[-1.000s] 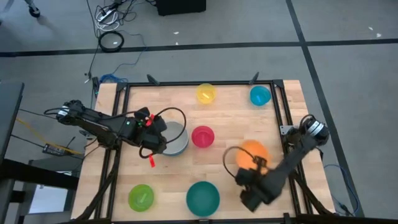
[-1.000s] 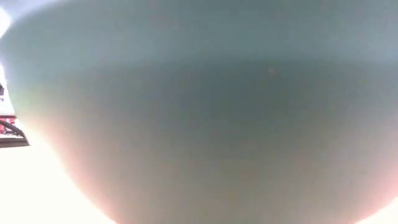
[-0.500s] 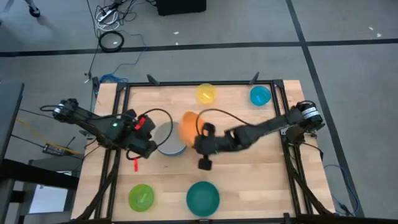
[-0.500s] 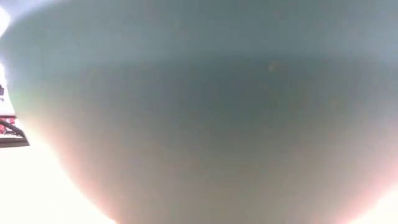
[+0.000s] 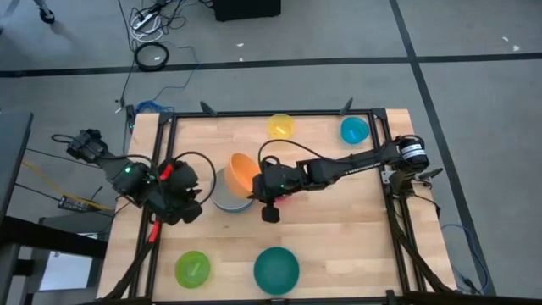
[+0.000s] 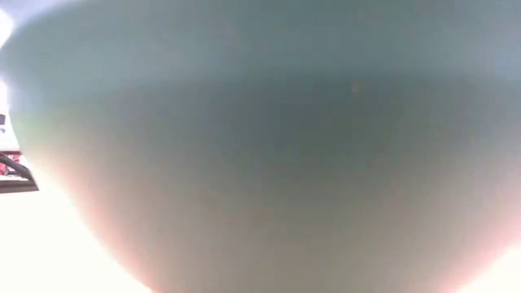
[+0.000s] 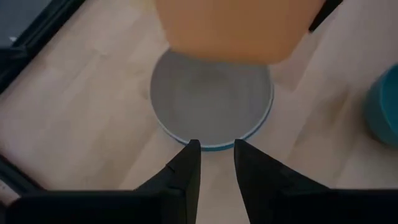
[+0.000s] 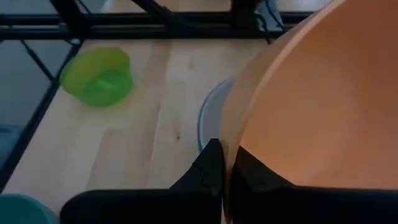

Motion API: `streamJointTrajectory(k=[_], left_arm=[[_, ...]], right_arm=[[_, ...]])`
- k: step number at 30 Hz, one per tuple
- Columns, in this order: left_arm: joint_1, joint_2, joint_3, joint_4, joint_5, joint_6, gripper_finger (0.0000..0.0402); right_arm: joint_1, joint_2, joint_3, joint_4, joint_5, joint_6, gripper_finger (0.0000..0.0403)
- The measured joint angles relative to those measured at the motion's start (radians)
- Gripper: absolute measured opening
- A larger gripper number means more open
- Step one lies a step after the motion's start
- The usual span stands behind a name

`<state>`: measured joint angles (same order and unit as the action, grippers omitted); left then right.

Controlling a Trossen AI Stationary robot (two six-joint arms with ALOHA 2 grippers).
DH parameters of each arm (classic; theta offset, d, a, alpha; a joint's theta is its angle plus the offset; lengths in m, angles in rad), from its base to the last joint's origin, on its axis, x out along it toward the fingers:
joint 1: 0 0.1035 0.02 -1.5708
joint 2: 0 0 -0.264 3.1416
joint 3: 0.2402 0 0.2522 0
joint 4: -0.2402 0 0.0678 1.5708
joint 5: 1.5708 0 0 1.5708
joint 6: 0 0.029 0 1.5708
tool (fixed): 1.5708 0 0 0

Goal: Nest bowls inside each other
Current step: Stack the orange bowl on top of the gray bowl

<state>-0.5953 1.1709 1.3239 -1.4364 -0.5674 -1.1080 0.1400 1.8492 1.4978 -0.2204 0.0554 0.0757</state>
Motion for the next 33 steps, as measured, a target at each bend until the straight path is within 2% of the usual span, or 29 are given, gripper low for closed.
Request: streamJointTrajectory(k=[5, 15, 20, 26, 29, 33], left_arm=[[-0.003, 0.0, 0.0, 0.026, 0.0, -0.004, 0.0106], [-0.003, 0.0, 0.0, 0.029, -0.004, -0.004, 0.0106], [-0.003, 0.0, 0.0, 0.029, -0.004, -0.004, 0.0106], [-0.003, 0.0, 0.0, 0.028, -0.003, -0.007, 0.0106], [-0.003, 0.0, 0.0, 0.028, -0.006, -0.002, 0.0106], [-0.003, 0.0, 0.0, 0.031, -0.02, 0.0, 0.0106]], right_arm=[[0.0, 0.02, 0.0, 0.028, 0.001, -0.011, 0.0008], [0.0, 0.019, 0.002, 0.027, 0.004, -0.009, 0.01], [0.0, 0.019, 0.002, 0.021, 0.012, -0.009, 0.0121], [0.047, -0.012, 0.004, -0.182, -0.013, 0.011, 0.012], [0.092, -0.013, 0.003, -0.15, 0.076, -0.007, 0.0119], [0.1, -0.004, 0.004, 0.056, 0.158, -0.051, 0.0119]])
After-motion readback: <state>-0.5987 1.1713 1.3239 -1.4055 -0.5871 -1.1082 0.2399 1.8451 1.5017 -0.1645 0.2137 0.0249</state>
